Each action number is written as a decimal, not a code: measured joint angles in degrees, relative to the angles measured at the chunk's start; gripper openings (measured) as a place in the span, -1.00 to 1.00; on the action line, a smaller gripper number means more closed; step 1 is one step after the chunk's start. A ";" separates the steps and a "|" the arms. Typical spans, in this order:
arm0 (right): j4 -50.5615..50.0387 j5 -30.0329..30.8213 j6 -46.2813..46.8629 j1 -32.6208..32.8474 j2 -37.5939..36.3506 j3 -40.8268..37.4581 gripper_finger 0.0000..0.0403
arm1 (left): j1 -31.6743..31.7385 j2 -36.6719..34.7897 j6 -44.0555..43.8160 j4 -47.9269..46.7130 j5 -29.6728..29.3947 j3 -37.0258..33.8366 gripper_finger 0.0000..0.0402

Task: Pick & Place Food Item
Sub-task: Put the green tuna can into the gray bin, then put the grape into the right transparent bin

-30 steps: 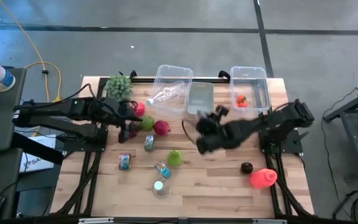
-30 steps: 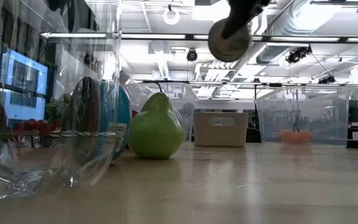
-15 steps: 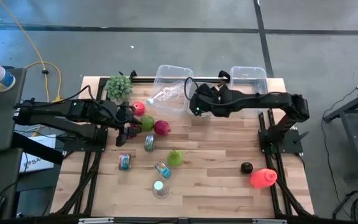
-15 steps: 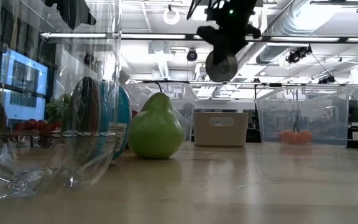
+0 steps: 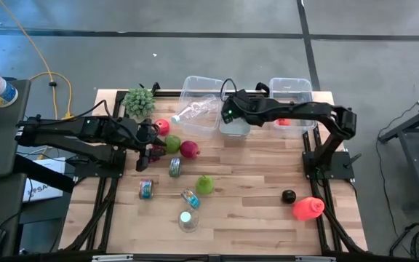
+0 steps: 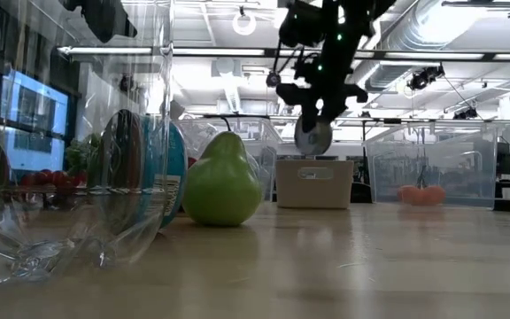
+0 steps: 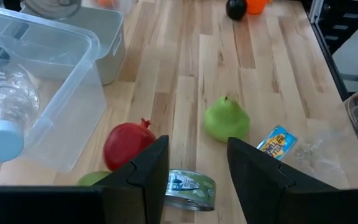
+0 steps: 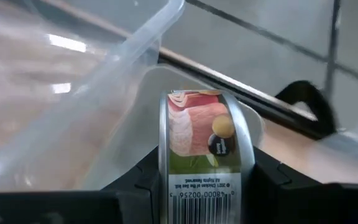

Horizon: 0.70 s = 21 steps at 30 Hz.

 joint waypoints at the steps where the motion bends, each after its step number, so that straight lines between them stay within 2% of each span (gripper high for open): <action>1: 1.36 -0.14 0.03 -0.54 0.00 -0.71 -0.34 | 0.00 0.10 0.01 0.02 0.00 0.00 -0.22; 8: 3.35 -0.82 0.18 -2.70 -0.03 -2.74 -0.06 | 0.00 0.91 1.30 0.53 -0.02 0.00 -0.22; 13: 5.62 -0.53 -0.28 -2.70 -0.05 -3.27 0.03 | 0.00 1.57 1.33 0.47 -0.02 0.00 -0.22; 21: 11.95 -5.28 -13.72 -0.92 -1.40 -3.27 0.06 | 0.02 1.93 1.46 0.43 -0.02 0.00 -0.22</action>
